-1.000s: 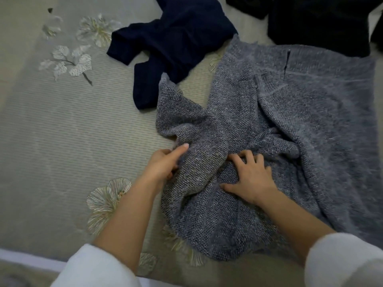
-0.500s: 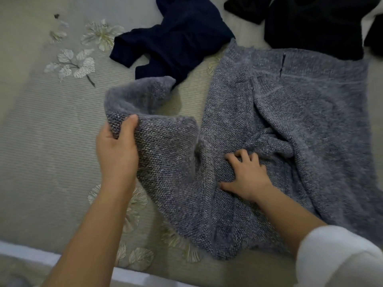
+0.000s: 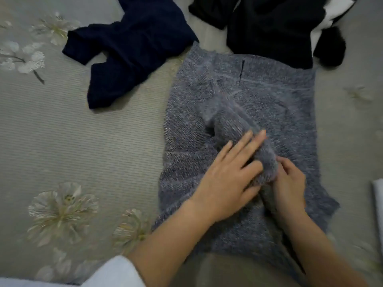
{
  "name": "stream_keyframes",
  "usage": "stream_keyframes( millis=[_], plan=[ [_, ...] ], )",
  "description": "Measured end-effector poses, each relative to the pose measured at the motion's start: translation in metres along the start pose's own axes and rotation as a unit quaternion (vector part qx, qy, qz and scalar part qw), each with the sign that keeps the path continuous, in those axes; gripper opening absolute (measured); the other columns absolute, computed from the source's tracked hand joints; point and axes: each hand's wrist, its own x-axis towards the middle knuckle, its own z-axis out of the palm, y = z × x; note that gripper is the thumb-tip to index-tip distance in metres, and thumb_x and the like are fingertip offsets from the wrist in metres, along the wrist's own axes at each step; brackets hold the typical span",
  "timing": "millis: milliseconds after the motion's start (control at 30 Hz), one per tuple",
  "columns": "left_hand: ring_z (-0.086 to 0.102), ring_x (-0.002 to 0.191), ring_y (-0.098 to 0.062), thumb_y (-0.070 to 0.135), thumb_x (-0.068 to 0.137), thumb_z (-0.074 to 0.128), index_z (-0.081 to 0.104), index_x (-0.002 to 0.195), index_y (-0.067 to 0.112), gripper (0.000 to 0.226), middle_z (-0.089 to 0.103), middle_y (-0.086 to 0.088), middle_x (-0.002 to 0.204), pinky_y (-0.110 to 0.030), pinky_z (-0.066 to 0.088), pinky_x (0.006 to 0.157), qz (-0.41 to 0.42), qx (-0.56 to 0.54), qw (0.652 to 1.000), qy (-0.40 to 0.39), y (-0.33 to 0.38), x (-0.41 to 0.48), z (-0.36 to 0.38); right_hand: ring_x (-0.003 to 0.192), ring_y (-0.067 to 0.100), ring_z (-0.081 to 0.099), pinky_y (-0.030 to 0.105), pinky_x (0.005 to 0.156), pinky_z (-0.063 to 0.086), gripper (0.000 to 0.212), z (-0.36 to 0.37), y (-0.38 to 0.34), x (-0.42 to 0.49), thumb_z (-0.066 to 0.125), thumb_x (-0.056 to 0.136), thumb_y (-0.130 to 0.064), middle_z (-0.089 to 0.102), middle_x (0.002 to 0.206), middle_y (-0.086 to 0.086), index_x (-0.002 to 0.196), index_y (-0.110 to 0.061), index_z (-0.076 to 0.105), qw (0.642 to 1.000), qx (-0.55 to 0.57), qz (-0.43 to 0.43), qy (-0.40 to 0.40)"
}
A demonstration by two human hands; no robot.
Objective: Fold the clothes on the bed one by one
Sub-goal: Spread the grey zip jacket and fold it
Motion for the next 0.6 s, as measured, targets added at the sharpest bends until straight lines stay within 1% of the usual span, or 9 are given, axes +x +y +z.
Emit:
stream_keyframes(
  millis=[67, 100, 133, 200, 267, 367, 433, 533, 600],
  plan=[
    [0.032, 0.138, -0.032, 0.026, 0.083, 0.066, 0.057, 0.098, 0.014, 0.022, 0.033, -0.011, 0.152, -0.048, 0.032, 0.111, -0.062, 0.073, 0.993, -0.069, -0.001, -0.025, 0.017, 0.052, -0.002, 0.057, 0.012, 0.052, 0.046, 0.024, -0.006, -0.005, 0.014, 0.049, 0.094, -0.008, 0.062, 0.061, -0.008, 0.078, -0.016, 0.065, 0.995, -0.025, 0.084, -0.038],
    [0.042, 0.128, -0.032, 0.026, 0.083, 0.066, 0.056, 0.099, 0.014, 0.022, 0.043, -0.011, 0.143, -0.047, 0.040, 0.102, -0.109, 0.073, 0.987, -0.092, -0.004, -0.037, 0.020, 0.046, 0.000, 0.056, 0.014, 0.048, 0.046, 0.024, -0.006, -0.004, 0.019, 0.047, 0.096, -0.014, 0.060, 0.056, -0.007, 0.078, -0.016, 0.064, 0.986, -0.017, 0.147, -0.079],
    [0.048, 0.115, -0.024, 0.027, 0.086, 0.062, 0.053, 0.099, 0.016, 0.019, 0.050, -0.006, 0.128, -0.041, 0.045, 0.091, -0.148, 0.050, 0.983, -0.101, -0.009, -0.047, 0.020, 0.044, 0.004, 0.055, 0.018, 0.048, 0.048, 0.024, -0.005, -0.004, 0.023, 0.046, 0.098, -0.019, 0.059, 0.053, -0.006, 0.082, -0.014, 0.062, 0.970, 0.012, 0.210, -0.120],
    [0.045, 0.083, -0.002, 0.032, 0.091, 0.054, 0.042, 0.090, 0.026, 0.013, 0.048, 0.011, 0.092, -0.020, 0.037, 0.068, -0.202, -0.028, 0.974, -0.102, -0.016, -0.061, 0.013, 0.054, 0.013, 0.063, 0.026, 0.054, 0.053, 0.025, -0.001, -0.003, 0.029, 0.044, 0.100, -0.027, 0.067, 0.065, 0.002, 0.096, -0.009, 0.061, 0.934, 0.110, 0.296, -0.168],
    [0.042, 0.069, -0.001, 0.037, 0.090, 0.049, 0.029, 0.082, 0.034, 0.022, 0.037, 0.018, 0.073, -0.018, 0.032, 0.058, -0.224, -0.057, 0.970, -0.078, -0.020, -0.068, 0.004, 0.068, 0.017, 0.069, 0.027, 0.058, 0.055, 0.038, 0.008, -0.005, 0.032, 0.045, 0.097, -0.037, 0.073, 0.083, 0.007, 0.111, -0.005, 0.060, 0.903, 0.195, 0.327, -0.201],
    [0.037, 0.066, -0.003, 0.039, 0.088, 0.049, 0.032, 0.084, 0.031, 0.019, 0.036, 0.018, 0.073, -0.019, 0.030, 0.060, -0.162, -0.021, 0.986, -0.046, -0.020, -0.069, -0.008, 0.092, 0.024, 0.070, 0.037, 0.079, 0.054, 0.048, 0.035, -0.019, 0.029, 0.053, 0.090, -0.046, 0.073, 0.103, 0.009, 0.120, -0.009, 0.061, 0.885, 0.188, 0.318, -0.282],
    [0.042, 0.074, -0.003, 0.035, 0.085, 0.054, 0.041, 0.094, 0.025, 0.019, 0.045, 0.011, 0.081, -0.016, 0.032, 0.065, -0.140, -0.007, 0.989, -0.039, -0.019, -0.066, -0.009, 0.090, 0.027, 0.070, 0.041, 0.081, 0.057, 0.036, 0.054, -0.037, 0.027, 0.059, 0.089, -0.031, 0.073, 0.101, 0.013, 0.115, -0.007, 0.063, 0.878, 0.188, 0.302, -0.320],
    [0.053, 0.092, -0.013, 0.018, 0.078, 0.067, 0.044, 0.117, 0.016, 0.046, 0.057, -0.002, 0.103, -0.021, 0.047, 0.070, -0.143, 0.020, 0.989, -0.031, -0.015, -0.061, -0.004, 0.097, 0.031, 0.069, 0.043, 0.086, 0.056, 0.031, 0.065, -0.070, 0.042, 0.060, 0.089, -0.013, 0.070, 0.106, 0.017, 0.116, 0.001, 0.061, 0.911, 0.185, 0.209, -0.305],
    [0.057, 0.093, -0.019, 0.004, 0.072, 0.072, 0.042, 0.126, 0.014, 0.062, 0.056, -0.007, 0.110, -0.027, 0.053, 0.062, -0.157, 0.025, 0.987, -0.019, -0.010, -0.056, -0.002, 0.100, 0.032, 0.068, 0.043, 0.088, 0.056, 0.029, 0.058, -0.089, 0.059, 0.060, 0.088, -0.012, 0.069, 0.110, 0.018, 0.113, 0.002, 0.064, 0.925, 0.205, 0.133, -0.291]
  ],
)
